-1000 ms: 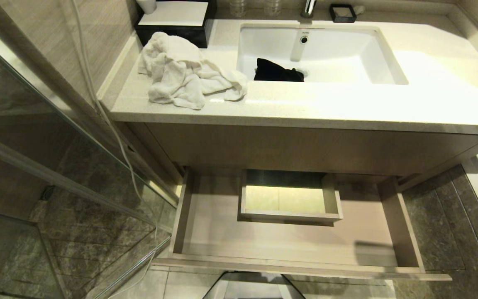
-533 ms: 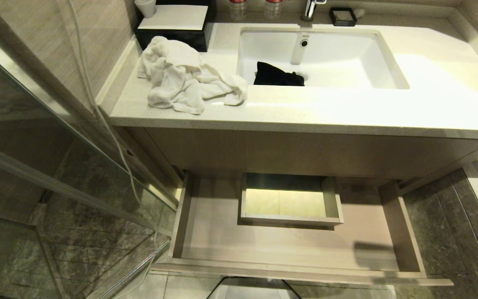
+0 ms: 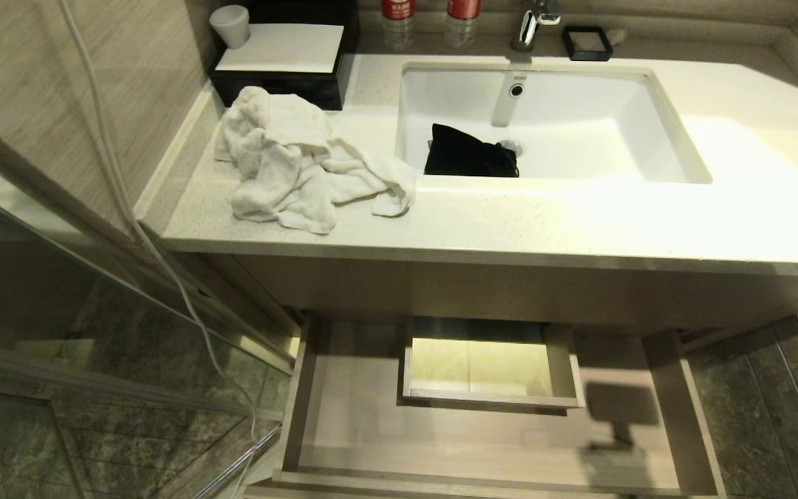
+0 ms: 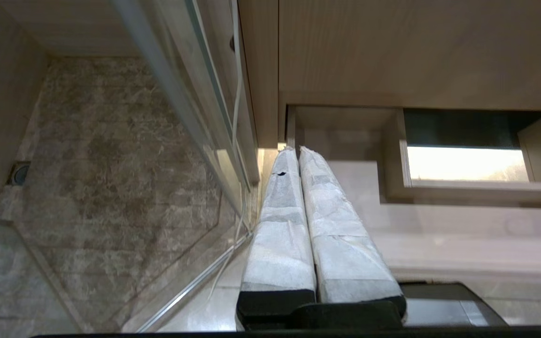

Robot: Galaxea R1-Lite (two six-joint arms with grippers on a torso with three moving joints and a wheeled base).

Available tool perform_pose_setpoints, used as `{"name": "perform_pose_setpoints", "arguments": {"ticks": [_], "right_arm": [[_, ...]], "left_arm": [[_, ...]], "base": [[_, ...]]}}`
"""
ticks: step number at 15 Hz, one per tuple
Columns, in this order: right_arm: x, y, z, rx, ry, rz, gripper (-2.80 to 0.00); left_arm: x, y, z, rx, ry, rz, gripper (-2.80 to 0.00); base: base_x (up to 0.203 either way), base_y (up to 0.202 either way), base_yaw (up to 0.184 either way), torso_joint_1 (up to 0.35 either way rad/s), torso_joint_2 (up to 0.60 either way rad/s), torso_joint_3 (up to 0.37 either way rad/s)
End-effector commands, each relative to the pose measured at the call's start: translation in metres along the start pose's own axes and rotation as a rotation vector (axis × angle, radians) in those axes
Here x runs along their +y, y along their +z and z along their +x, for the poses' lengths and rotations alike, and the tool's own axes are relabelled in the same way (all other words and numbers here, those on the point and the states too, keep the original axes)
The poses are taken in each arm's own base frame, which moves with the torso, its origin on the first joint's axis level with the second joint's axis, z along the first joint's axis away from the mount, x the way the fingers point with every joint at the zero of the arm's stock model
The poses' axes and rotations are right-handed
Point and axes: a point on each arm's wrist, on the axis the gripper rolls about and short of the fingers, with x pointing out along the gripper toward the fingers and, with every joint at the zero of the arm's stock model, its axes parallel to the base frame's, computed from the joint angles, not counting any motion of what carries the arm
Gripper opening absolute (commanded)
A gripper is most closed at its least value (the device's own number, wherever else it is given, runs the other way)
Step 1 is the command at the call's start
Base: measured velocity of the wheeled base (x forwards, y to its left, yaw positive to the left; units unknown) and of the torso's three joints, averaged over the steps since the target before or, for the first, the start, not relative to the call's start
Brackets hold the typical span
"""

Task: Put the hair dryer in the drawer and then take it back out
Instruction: Place it on the countertop

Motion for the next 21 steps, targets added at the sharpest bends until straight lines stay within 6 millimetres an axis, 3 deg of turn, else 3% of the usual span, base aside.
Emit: {"name": "perform_pose_setpoints", "arguments": {"ticks": [1,6,10,12,16,18,20,21], "right_arm": [[-0.001,0.0,0.002,0.001,0.003,-0.002,-2.8],[-0.003,0.003,0.005,0.003,0.006,-0.002,-2.8],[-0.013,0.01,0.019,0.022,0.016,0.004,-2.8],[-0.026,0.023,0.041,0.038,0.037,0.007,-2.8],[-0.047,0.05,0.113,0.063,0.127,-0.002,-2.8],[-0.051,0.057,0.146,0.073,0.162,-0.007,-2.8],[-0.052,0.064,0.162,0.048,0.195,-0.02,-2.8],[-0.053,0.061,0.184,0.054,0.238,-0.022,-2.8]], "left_arm": [[0.0,0.0,0.0,0.001,0.0,0.0,-2.8],[0.0,0.0,0.0,0.0,0.0,0.0,-2.8],[0.0,0.0,0.0,0.0,0.0,0.0,-2.8],[0.0,0.0,0.0,0.0,0.0,0.0,-2.8],[0.0,0.0,0.0,0.001,0.0,0.0,-2.8],[0.0,0.0,0.0,0.001,0.0,0.0,-2.8],[0.0,0.0,0.0,0.001,0.0,0.0,-2.8],[0.0,0.0,0.0,0.001,0.0,0.0,-2.8]], "base": [[0.0,0.0,0.0,0.295,-0.04,0.242],[0.0,0.0,0.0,0.305,-0.08,0.219],[0.0,0.0,0.0,0.274,-0.12,0.154],[0.0,0.0,0.0,0.081,-0.03,0.039],[0.0,0.0,0.0,0.007,0.0,0.006],[0.0,0.0,0.0,0.0,0.0,0.0],[0.0,0.0,0.0,0.0,0.0,0.0],[0.0,0.0,0.0,0.0,0.0,0.0]]}}
